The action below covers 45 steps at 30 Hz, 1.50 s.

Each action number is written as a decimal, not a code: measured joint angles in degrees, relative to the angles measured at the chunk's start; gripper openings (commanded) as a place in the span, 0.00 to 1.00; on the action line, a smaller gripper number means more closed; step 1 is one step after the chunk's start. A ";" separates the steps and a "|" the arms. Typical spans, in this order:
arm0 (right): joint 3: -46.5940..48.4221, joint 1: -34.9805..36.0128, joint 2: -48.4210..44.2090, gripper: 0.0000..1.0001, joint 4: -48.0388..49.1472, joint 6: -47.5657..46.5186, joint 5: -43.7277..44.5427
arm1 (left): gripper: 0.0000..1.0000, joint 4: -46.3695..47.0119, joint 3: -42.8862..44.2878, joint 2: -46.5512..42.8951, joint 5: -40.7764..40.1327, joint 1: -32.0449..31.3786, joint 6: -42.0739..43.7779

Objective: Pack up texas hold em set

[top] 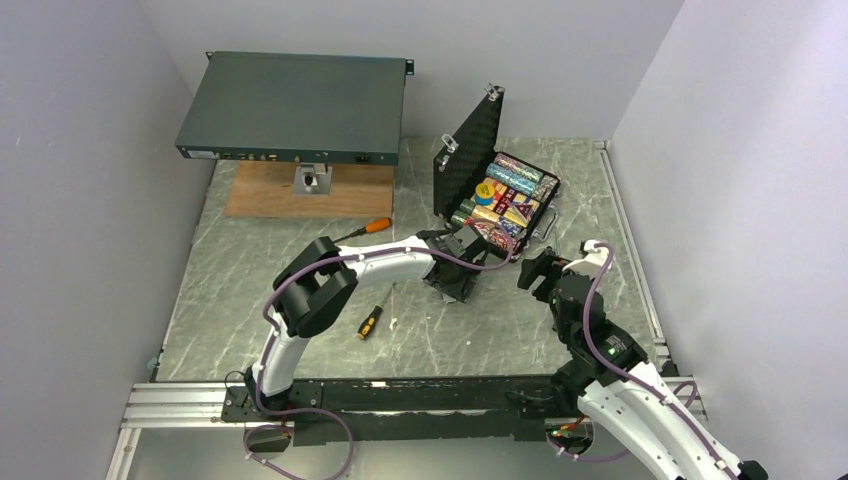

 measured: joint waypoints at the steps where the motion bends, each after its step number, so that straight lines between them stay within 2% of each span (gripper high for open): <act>1: 0.00 0.00 -0.07 0.77 0.04 0.00 -0.09 | 0.59 -0.04 0.02 0.04 0.00 0.00 -0.07; 10: -0.61 0.00 -0.13 0.76 0.61 -0.46 -1.46 | 0.57 -2.19 1.79 1.18 -1.31 -0.39 -0.72; 15: -0.87 0.00 -0.52 0.76 0.96 -0.76 -2.34 | 0.52 -3.41 2.84 1.92 -2.99 -0.90 -0.94; 22: -0.90 0.00 -0.52 0.76 1.07 -0.87 -2.75 | 0.38 -4.22 3.26 2.23 -4.15 -1.03 -1.03; 30: -1.05 0.00 -0.55 0.76 1.57 -0.92 -3.21 | 0.18 -4.00 3.02 2.14 -4.33 -1.18 -1.05; 38: -1.18 -0.02 1.03 0.76 1.90 -1.31 -6.12 | 0.15 -4.13 2.32 1.27 -3.58 -1.29 -1.14; 45: -0.96 -0.04 6.05 0.76 1.51 -0.22 -12.63 | 0.12 -5.27 0.04 -2.25 -1.05 -1.53 -1.42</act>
